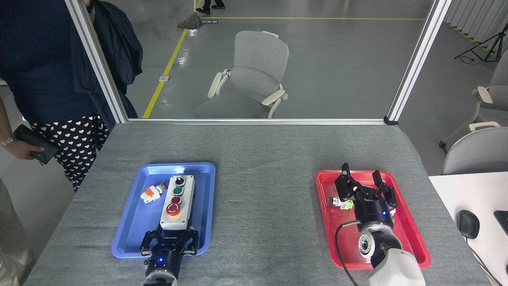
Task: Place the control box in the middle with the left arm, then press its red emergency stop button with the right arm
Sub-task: 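Slide the grey control box out of the blue tray to the table middle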
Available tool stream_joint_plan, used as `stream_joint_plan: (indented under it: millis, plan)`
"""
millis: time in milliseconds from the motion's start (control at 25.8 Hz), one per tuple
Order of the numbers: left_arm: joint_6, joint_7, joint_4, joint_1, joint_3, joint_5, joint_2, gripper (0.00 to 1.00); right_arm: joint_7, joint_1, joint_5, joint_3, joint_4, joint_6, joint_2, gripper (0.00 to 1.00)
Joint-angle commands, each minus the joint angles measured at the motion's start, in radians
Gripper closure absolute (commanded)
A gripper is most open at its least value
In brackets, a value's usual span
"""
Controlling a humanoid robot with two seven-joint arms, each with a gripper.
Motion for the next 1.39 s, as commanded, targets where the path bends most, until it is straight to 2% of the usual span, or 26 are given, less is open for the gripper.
stream_joint_plan:
  millis: [0, 348, 464, 735, 967, 1238, 1354]
  plan:
    - [-0.007, 0.041, -0.012, 0.001, 0.000, 0.000, 0.001, 0.55, 0.000, 0.000, 0.001, 0.000, 0.000, 0.000, 0.002, 0.01]
    - [-0.007, 0.016, -0.193, 0.049, -0.009, 0.017, -0.004, 0.57, 0.000, -0.003, 0.001, 0.003, 0.000, 0.000, 0.003, 0.01]
    - [-0.004, -0.013, -0.233, 0.057, -0.017, 0.020, -0.047, 0.57, 0.000, -0.003, 0.001, 0.003, 0.000, -0.002, 0.005, 0.01]
    - [0.049, -0.019, -0.230, 0.047, -0.141, 0.005, -0.162, 0.57, -0.001, -0.005, 0.001, 0.003, 0.000, -0.002, 0.003, 0.01]
    - [0.185, -0.051, -0.207, 0.023, -0.272, 0.015, -0.168, 0.57, -0.001, -0.006, -0.001, 0.003, 0.000, -0.033, 0.003, 0.01]
    - [0.227, -0.062, -0.162, 0.017, -0.445, 0.078, -0.168, 0.58, -0.001, -0.006, -0.001, 0.003, 0.000, -0.040, 0.003, 0.01]
    - [0.233, -0.062, -0.133, 0.015, -0.479, 0.092, -0.168, 0.59, -0.001, -0.006, -0.001, 0.001, 0.000, -0.040, 0.005, 0.01]
